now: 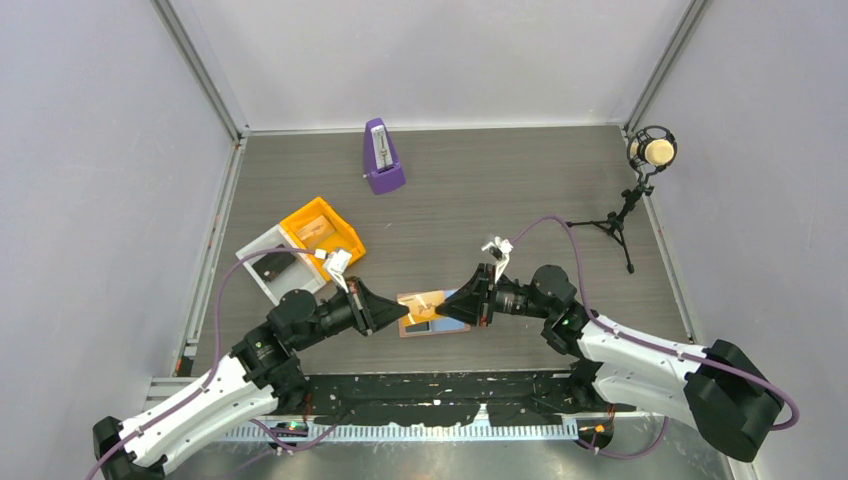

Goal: Take the credit cards out of the card holder
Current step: Remove the credit card from the card holder, then place the credit card in the storage box.

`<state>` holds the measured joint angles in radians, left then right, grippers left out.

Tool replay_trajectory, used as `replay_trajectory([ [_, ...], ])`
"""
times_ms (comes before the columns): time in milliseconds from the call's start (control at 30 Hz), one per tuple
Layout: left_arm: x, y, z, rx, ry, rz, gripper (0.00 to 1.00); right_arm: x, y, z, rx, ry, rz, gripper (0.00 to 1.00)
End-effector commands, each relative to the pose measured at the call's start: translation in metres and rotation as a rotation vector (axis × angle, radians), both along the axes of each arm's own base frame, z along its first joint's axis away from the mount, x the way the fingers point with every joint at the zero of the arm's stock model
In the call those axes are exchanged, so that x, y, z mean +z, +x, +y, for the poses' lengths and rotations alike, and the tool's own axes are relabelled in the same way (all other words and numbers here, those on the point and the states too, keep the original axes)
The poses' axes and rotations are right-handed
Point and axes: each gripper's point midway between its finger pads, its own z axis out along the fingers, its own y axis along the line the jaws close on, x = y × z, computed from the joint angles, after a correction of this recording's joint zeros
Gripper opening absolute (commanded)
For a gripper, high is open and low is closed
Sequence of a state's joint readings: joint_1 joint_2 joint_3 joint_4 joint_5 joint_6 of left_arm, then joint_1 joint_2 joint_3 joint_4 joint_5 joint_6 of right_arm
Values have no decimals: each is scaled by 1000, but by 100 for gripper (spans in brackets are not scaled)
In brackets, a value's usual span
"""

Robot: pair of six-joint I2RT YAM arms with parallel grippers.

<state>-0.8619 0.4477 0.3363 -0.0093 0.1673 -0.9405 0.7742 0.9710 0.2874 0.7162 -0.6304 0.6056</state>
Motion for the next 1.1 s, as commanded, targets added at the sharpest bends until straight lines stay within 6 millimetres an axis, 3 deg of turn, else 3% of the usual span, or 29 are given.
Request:
replay_trajectory([
  [0, 12, 10, 5, 65, -9, 3, 0, 10, 4, -2, -19, 50, -50, 28],
  [100, 10, 14, 8, 87, 19, 6, 0, 6, 7, -4, -42, 31, -62, 47],
  [200, 8, 20, 14, 124, 74, 27, 0, 8, 12, -9, -80, 17, -108, 85],
  [267, 8, 25, 19, 144, 115, 35, 0, 8, 15, -13, -115, 3, -124, 98],
  [400, 15, 37, 31, 192, 175, 31, 0, 9, 28, -22, -213, -32, -118, 96],
  [600, 20, 75, 71, 340, 270, 75, 0, 4, 46, -38, -378, -81, 22, 95],
  [867, 19, 140, 157, 666, 385, 164, 0, -8, 38, -40, -347, -211, 103, 95],
  [1067, 0, 187, 190, 749, 415, 285, 0, -2, 32, -38, -318, -194, 115, 95],
])
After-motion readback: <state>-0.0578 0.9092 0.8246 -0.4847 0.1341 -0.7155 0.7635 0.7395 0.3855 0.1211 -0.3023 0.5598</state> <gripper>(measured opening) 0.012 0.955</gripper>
